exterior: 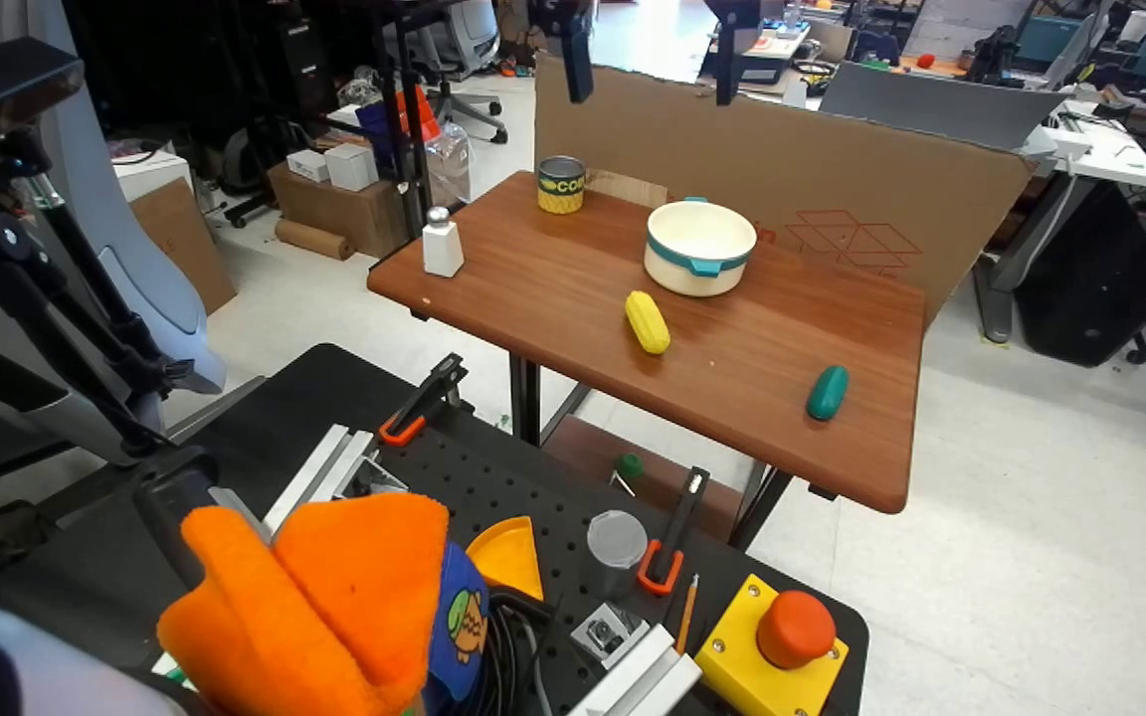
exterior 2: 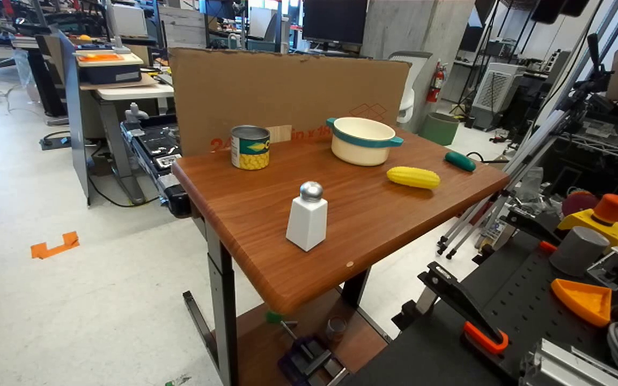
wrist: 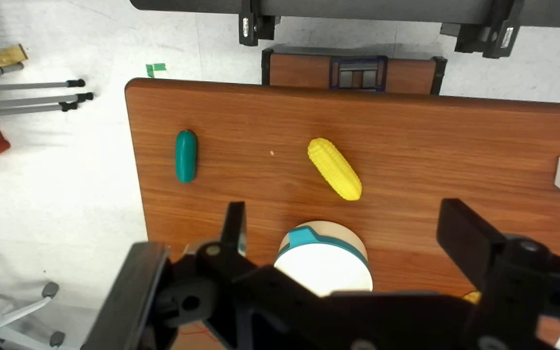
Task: Move the maize cob to the left
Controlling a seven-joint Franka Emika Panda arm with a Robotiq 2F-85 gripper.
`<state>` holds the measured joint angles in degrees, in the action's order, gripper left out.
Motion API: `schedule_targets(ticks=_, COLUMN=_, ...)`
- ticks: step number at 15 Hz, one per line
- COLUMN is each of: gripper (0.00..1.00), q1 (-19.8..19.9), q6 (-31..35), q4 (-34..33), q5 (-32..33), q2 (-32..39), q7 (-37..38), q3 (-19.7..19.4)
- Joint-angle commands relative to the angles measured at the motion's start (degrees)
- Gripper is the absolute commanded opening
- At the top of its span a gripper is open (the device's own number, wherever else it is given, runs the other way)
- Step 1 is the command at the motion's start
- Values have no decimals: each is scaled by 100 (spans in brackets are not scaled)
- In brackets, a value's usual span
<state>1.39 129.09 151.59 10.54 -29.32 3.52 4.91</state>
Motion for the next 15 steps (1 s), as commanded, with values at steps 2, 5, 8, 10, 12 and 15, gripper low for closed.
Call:
schedule_targets(ticks=2, gripper=100, q1=-10, q6=22, q4=-961, q5=34, q2=1553, q7=-525, q3=-286)
schedule_targets(ticks=5, gripper=100, q1=-21, q6=84, q4=-1339, q5=101, q2=2225, q7=-671, q3=-330)
schedule_targets(ticks=8, gripper=100, q1=-32, q6=231, q4=-1580, q5=116, q2=2812, q7=-774, q3=-360)
schedule_targets(ticks=10, gripper=100, q1=-30, q6=301, q4=-1734, q5=123, q2=3173, q7=-919, q3=-381)
schedule_targets(ticks=12, gripper=100, q1=-22, q6=509, q4=-1875, q5=133, q2=3568, q7=-1027, q3=-405)
schedule_targets(ticks=15, gripper=100, q1=-41, q6=574, q4=-2144, q5=269, q2=4120, q7=-1028, q3=-445)
